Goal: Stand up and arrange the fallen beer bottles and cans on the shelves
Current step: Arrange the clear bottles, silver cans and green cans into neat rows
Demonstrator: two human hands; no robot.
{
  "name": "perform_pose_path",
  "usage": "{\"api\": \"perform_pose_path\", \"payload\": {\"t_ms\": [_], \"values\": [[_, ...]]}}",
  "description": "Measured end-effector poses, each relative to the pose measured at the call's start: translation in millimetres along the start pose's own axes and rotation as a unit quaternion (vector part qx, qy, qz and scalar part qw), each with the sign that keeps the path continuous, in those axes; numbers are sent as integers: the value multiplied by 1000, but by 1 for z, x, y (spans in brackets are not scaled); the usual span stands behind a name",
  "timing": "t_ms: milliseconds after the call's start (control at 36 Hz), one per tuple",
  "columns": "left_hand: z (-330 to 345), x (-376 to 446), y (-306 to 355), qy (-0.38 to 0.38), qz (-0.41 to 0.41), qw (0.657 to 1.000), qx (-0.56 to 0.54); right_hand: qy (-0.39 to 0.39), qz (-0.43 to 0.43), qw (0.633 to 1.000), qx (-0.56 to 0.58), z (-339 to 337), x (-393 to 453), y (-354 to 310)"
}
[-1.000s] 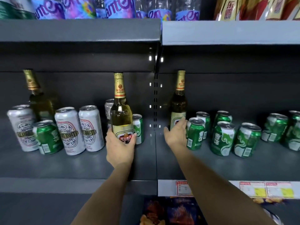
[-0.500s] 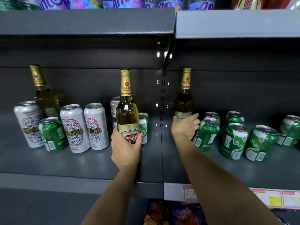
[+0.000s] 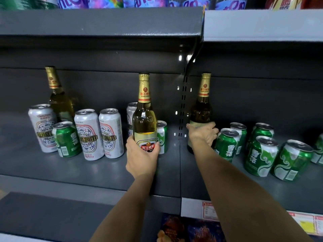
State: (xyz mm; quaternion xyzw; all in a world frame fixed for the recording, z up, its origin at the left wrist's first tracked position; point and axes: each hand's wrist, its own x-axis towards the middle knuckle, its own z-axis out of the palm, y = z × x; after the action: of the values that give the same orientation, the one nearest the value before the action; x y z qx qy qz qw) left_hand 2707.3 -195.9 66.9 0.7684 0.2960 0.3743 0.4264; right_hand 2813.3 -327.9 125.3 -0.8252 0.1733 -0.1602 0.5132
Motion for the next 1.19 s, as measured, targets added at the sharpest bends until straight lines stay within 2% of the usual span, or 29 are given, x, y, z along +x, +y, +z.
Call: {"api": "perform_pose_path", "payload": {"t_ms": [167, 306, 556, 889, 1000, 1194], "values": [[-11, 4, 14, -41, -45, 998, -26, -23, -19, 999, 12, 1, -27, 0], [-20, 10, 17, -78, -11, 997, 1, -34, -37, 999, -10, -3, -56, 0], [-36, -8, 26, -91, 8, 996, 1, -18, -57, 997, -38, -43, -83, 14], [-47, -127, 94, -140, 87, 986, -22, 116, -98, 988, -41, -198, -112, 64], [-44, -203, 118, -190, 107, 975, -43, 156, -90, 982, -53, -266, -128, 102], [-33, -354, 136, -302, 83, 948, -60, 223, -39, 971, -82, -384, -168, 199]]}}
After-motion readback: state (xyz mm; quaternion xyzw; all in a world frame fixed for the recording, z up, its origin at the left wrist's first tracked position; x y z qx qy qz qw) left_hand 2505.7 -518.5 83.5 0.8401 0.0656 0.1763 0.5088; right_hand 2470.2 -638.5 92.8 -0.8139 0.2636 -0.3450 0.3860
